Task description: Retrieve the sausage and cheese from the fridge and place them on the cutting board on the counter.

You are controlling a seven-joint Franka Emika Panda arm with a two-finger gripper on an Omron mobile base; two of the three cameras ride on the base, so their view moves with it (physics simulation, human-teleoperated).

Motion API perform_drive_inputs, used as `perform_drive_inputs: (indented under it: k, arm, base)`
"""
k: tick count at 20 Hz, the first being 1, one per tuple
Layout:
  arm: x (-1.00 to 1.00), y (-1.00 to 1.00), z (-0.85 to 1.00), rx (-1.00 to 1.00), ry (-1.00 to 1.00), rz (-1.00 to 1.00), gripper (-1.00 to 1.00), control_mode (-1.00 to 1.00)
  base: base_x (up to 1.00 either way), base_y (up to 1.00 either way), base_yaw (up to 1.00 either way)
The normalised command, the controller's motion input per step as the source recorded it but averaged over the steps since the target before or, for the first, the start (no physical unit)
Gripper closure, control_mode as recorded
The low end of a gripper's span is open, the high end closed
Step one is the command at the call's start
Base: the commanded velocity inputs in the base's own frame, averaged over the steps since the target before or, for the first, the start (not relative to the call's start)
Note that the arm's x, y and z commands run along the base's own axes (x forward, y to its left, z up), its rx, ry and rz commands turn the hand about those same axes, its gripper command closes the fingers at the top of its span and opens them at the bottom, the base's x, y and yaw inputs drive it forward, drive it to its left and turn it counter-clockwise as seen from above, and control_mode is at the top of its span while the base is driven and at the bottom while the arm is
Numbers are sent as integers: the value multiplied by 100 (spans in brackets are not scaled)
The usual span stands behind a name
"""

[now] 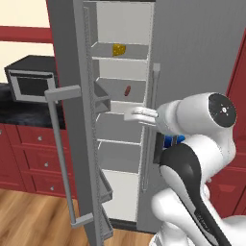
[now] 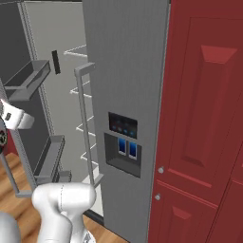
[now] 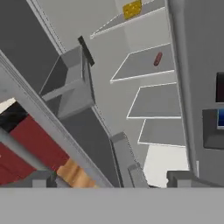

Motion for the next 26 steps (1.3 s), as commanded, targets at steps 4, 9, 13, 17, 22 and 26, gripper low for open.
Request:
perform_drive_inputs:
  k: [4, 9, 13, 17, 22, 26]
  arm:
    - [75, -3, -76, 27, 8, 3, -100, -100]
    - [61, 0, -96, 21, 2, 0, -100, -100]
    - [96, 9, -56, 18, 15, 3, -100, -100]
    - [96, 48, -56, 8, 32, 9, -100, -100]
    - [73, 69, -43, 3, 28, 9, -100, -100]
    - [53, 74, -27, 2, 18, 7, -100, -100]
  base:
    - [0, 0, 0]
    - [0, 0, 0]
    - [0, 0, 0]
    - [0, 0, 0]
    - [0, 0, 0]
    - [0, 0, 0]
